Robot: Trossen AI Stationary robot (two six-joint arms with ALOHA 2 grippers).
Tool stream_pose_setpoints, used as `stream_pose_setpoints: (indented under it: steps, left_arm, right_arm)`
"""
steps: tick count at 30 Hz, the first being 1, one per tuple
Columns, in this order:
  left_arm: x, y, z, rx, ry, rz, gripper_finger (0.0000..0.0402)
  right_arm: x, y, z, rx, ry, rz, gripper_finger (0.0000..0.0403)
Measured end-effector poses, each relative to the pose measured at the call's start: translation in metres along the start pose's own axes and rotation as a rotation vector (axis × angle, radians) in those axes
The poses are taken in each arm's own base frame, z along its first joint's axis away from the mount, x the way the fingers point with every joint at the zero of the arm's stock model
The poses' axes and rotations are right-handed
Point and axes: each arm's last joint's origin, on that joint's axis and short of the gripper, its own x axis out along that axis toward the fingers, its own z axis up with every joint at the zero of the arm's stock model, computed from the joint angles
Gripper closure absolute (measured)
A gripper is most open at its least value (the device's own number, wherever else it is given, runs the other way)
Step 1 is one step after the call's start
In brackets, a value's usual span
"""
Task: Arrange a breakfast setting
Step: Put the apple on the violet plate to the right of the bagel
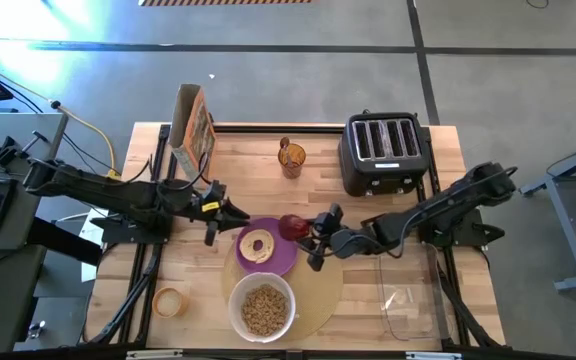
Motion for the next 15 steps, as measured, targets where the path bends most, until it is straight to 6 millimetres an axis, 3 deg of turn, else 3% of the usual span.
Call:
stream_pose_setpoints:
  steps: [7, 15]
  left_arm:
    - [-0.011, -0.006, 0.001, 0.029, -0.006, -0.030, 0.0307]
    - [-0.016, -0.010, 0.001, 0.035, -0.011, -0.056, 0.0307]
  right_arm:
    - [0.027, 0.000, -0.017, -0.001, 0.032, 0.004, 0.0189]
    - [0.043, 0.000, -0.034, -0.017, 0.084, 0.019, 0.0189]
